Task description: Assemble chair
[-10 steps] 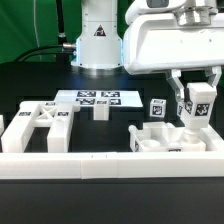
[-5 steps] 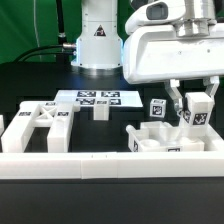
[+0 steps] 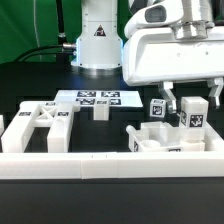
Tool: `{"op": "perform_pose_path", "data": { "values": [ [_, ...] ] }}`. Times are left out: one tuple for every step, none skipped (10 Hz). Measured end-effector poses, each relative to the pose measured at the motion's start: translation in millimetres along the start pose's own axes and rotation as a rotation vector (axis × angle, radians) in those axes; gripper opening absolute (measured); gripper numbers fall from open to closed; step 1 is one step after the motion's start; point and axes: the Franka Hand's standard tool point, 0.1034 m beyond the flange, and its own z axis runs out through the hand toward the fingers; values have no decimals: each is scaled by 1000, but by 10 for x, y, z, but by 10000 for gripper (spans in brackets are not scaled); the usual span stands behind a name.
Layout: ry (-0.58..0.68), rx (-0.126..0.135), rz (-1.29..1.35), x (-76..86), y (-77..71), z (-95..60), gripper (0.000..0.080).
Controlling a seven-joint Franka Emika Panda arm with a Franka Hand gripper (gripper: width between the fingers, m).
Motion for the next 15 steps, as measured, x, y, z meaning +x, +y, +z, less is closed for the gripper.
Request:
{"op": "perform_pose_path", "data": {
  "values": [
    [0, 0, -1, 0, 0, 0, 599],
    [-7, 0, -4, 10, 8, -10, 634],
    [-9, 1, -5, 34, 12, -30, 634],
    [-22, 1, -6, 61, 31, -65, 647],
    [-49, 2, -9, 118, 75, -140, 649],
    [-62, 3, -7, 203, 104, -217, 649],
    [-58, 4, -8, 261, 109, -246, 649],
    [-63, 4, -9, 214, 102, -204, 649],
    [-65, 4, -9, 212, 101, -201, 649],
    [-87, 8, -9, 196, 94, -194, 649],
    [-96, 9, -9, 190, 91, -192, 649],
    [-215, 25, -8, 105, 54, -182, 649],
    [-277, 35, -9, 118, 42, -178, 649],
    [-333, 42, -7, 84, 28, -162, 649],
    [-421, 53, -3, 42, 6, -162, 649]
  ]
}}
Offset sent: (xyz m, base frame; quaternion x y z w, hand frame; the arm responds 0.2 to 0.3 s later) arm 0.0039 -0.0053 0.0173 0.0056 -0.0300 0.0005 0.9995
